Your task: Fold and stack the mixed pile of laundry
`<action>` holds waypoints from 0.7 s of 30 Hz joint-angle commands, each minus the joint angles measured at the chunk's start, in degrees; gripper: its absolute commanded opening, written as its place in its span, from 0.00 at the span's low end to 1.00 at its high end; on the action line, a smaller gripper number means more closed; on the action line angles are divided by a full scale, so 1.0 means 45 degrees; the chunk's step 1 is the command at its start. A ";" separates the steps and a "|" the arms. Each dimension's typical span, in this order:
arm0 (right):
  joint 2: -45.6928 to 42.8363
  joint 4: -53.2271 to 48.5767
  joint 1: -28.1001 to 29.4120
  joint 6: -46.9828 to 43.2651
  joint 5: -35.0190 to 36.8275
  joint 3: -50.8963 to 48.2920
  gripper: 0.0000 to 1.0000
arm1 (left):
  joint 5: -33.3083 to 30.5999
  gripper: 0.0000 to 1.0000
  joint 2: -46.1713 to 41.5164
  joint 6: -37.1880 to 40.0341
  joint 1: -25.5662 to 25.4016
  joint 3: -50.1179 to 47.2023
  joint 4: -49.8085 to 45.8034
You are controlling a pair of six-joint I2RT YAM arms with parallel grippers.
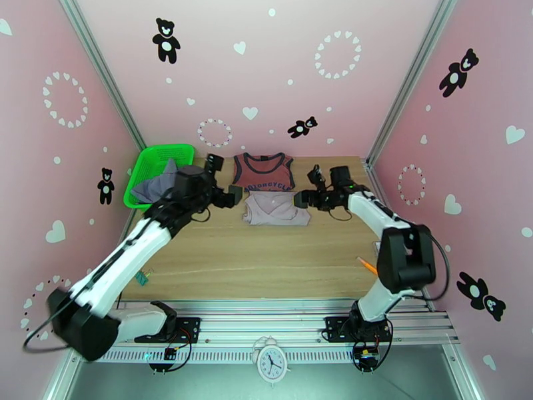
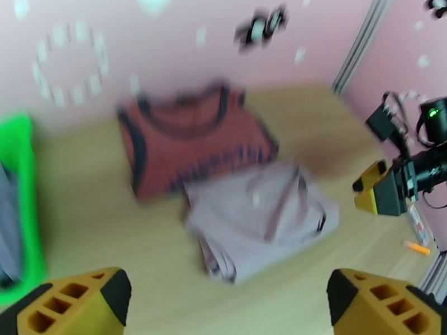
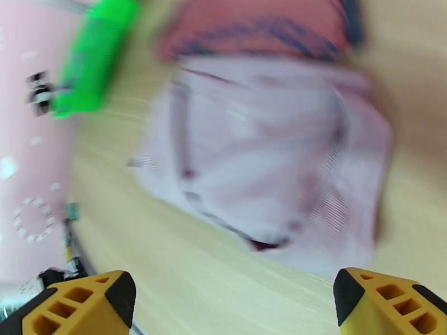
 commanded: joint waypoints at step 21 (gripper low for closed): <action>0.4930 -0.0141 0.1591 0.1869 0.3762 0.3221 0.86 | 0.1197 0.92 1.0322 -0.2156 0.0048 0.5685 -0.1701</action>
